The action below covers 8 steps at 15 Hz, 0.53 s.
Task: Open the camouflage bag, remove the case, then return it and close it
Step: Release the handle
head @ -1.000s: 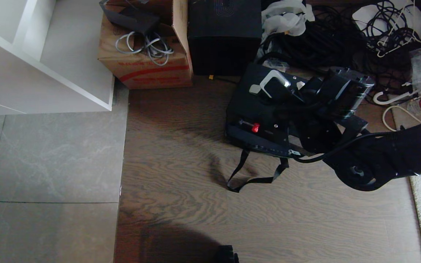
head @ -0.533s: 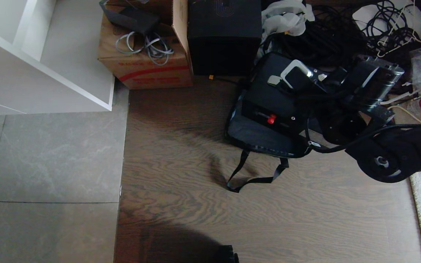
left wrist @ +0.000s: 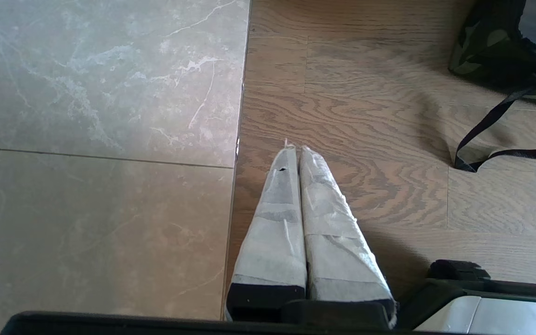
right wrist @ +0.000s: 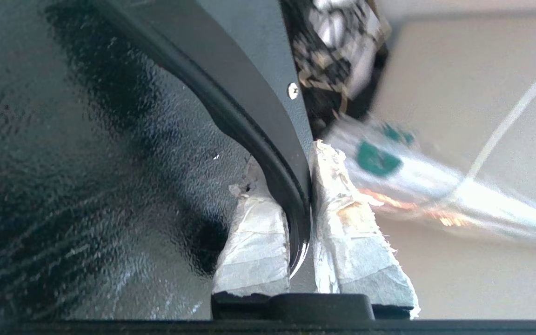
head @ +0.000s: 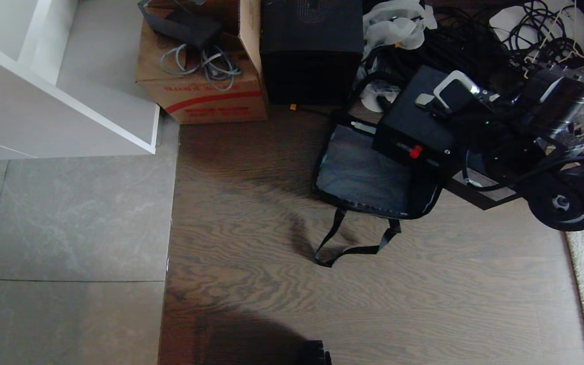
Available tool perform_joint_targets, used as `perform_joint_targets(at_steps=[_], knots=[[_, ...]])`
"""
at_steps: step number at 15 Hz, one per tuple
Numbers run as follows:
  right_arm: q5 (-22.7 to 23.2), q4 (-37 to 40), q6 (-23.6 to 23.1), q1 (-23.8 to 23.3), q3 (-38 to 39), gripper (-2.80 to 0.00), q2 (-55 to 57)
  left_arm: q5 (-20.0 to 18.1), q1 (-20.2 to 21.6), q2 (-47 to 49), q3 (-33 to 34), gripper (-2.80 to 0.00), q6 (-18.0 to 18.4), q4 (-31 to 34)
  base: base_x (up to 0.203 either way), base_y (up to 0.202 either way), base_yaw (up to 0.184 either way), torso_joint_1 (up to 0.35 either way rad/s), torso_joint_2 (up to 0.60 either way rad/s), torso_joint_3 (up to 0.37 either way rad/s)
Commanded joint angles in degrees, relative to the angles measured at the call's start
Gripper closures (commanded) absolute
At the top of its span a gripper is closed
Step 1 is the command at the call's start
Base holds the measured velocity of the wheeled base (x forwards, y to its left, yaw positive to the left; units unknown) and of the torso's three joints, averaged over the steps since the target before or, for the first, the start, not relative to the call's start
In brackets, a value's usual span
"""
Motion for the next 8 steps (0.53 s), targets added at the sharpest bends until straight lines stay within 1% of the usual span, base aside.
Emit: perform_joint_targets(at_steps=[1, 5, 8], knots=[[-0.2, -0.4, -0.2, -3.0, -0.1, 0.0, -0.9, 0.0, 0.0, 0.0, 0.5, 0.0, 0.0, 0.0, 0.0, 0.0, 0.0, 0.0, 0.0, 0.0], [-0.3, 1.4, 0.4, -6.2, -2.2, 0.0, -1.8, 0.0, 0.0, 0.0, 0.5, 0.0, 0.0, 0.0, 0.0, 0.0, 0.0, 0.0, 0.0, 0.0], [-0.2, 1.5, 0.5, -8.4, -2.2, 0.0, -1.8, 0.0, 0.0, 0.0, 0.5, 0.0, 0.0, 0.0, 0.0, 0.0, 0.0, 0.0, 0.0, 0.0]])
